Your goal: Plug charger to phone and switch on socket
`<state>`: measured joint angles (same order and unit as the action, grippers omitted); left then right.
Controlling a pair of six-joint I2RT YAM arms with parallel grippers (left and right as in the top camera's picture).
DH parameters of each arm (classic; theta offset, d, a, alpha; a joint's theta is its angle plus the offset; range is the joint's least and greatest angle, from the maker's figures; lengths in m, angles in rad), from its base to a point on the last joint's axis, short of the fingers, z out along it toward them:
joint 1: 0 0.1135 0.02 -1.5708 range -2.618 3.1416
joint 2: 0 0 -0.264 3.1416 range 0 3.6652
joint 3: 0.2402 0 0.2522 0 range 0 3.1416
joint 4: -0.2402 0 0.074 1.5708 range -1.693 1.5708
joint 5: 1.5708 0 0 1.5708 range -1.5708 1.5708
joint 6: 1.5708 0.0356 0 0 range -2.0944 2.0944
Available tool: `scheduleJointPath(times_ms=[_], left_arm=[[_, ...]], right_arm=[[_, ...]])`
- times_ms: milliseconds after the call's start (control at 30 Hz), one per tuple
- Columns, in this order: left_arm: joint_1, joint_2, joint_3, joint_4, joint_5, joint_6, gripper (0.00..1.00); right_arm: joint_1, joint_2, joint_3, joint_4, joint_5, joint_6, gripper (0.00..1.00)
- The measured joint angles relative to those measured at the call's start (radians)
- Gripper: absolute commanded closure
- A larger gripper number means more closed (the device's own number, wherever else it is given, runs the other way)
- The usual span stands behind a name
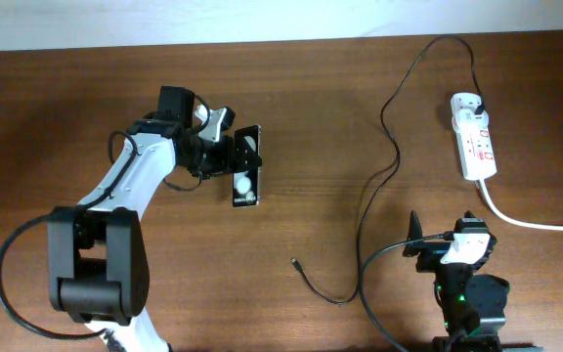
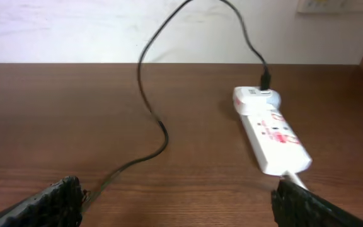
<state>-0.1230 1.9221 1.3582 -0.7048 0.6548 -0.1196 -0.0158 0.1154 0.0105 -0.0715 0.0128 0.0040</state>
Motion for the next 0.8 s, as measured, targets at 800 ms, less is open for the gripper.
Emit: scheduleJointPath(times_ms=[800], left_arm=[[0.000,0.000,-0.002,0.011,0.000,0.000,0.28]], right_arm=[[0.003,0.830,1.161,-0.819,-0.559,0.131,0.23]])
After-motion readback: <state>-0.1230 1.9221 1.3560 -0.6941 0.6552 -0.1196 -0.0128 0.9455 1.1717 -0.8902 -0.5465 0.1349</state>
